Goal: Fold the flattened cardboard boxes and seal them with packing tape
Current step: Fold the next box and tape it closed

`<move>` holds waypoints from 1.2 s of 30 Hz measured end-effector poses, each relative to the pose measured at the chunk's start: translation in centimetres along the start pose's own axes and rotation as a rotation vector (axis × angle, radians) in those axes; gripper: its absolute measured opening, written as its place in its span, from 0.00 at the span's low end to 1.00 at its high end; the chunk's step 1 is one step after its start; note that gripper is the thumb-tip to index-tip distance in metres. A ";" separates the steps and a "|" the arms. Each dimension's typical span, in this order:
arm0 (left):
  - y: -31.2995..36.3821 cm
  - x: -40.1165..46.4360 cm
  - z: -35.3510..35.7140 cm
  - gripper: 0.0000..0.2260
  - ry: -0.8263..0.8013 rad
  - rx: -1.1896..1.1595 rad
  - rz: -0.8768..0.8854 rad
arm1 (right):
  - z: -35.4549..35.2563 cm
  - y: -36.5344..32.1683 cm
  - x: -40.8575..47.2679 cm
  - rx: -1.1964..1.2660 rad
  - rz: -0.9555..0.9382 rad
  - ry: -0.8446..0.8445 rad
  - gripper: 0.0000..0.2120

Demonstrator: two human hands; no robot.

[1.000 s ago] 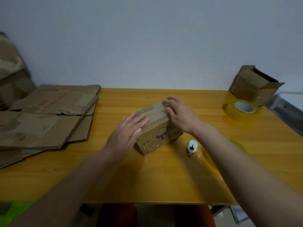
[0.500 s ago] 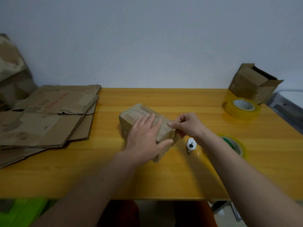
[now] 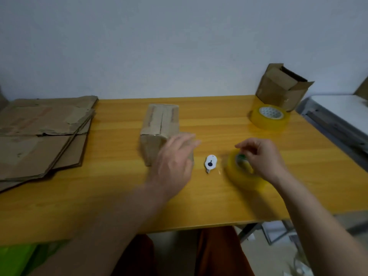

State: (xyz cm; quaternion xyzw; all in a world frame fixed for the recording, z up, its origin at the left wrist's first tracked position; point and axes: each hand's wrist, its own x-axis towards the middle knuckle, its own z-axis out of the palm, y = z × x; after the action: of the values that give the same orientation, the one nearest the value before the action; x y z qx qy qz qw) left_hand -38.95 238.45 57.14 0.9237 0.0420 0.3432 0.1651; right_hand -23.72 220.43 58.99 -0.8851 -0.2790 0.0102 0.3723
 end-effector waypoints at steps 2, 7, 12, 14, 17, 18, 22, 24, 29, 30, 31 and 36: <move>2.4 -0.6 1.9 0.22 -0.153 -0.157 -0.107 | -0.1 1.4 -1.3 -0.128 -0.010 -0.014 0.07; 3.7 0.3 6.5 0.28 -0.421 -0.284 -0.393 | 1.2 3.7 -4.2 -0.500 -0.109 -0.090 0.23; 3.6 2.7 7.9 0.30 -0.551 -0.343 -0.446 | 0.4 4.8 -4.8 -0.505 -0.107 -0.135 0.21; 3.4 3.3 7.7 0.32 -0.553 -0.385 -0.455 | -0.3 4.9 -4.9 -0.398 -0.110 -0.112 0.20; 2.8 3.7 6.9 0.35 -0.533 -0.462 -0.471 | -1.2 4.1 -5.0 -0.187 -0.115 -0.128 0.20; 2.7 3.7 6.4 0.34 -0.521 -0.481 -0.468 | -1.4 3.7 -5.0 -0.160 -0.133 -0.141 0.20; 2.4 3.3 4.0 0.23 -0.407 -0.532 -0.497 | -1.6 2.0 -4.9 -0.121 -0.188 -0.170 0.19; 2.2 2.6 2.9 0.15 -0.346 -0.597 -0.529 | -1.3 1.3 -4.8 -0.101 -0.202 -0.183 0.19; 1.8 1.2 0.8 0.07 -0.101 -0.584 -0.541 | -0.2 -0.3 -4.8 -0.002 -0.250 -0.277 0.16; 1.8 1.0 0.2 0.06 -0.065 -0.610 -0.558 | 0.0 -0.6 -4.9 0.014 -0.269 -0.294 0.16; 1.8 0.8 -0.3 0.05 -0.045 -0.631 -0.582 | 0.0 -1.0 -5.0 0.023 -0.293 -0.302 0.17; 1.8 -0.7 -2.6 0.03 0.010 -0.851 -0.797 | -0.1 -2.6 -5.0 0.034 -0.457 -0.070 0.31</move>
State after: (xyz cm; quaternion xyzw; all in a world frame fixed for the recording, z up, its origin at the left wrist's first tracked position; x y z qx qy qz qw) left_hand -41.19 237.32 59.13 0.6873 0.2456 0.2455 0.6380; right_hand -29.15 219.32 59.89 -0.7915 -0.4850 -0.0389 0.3699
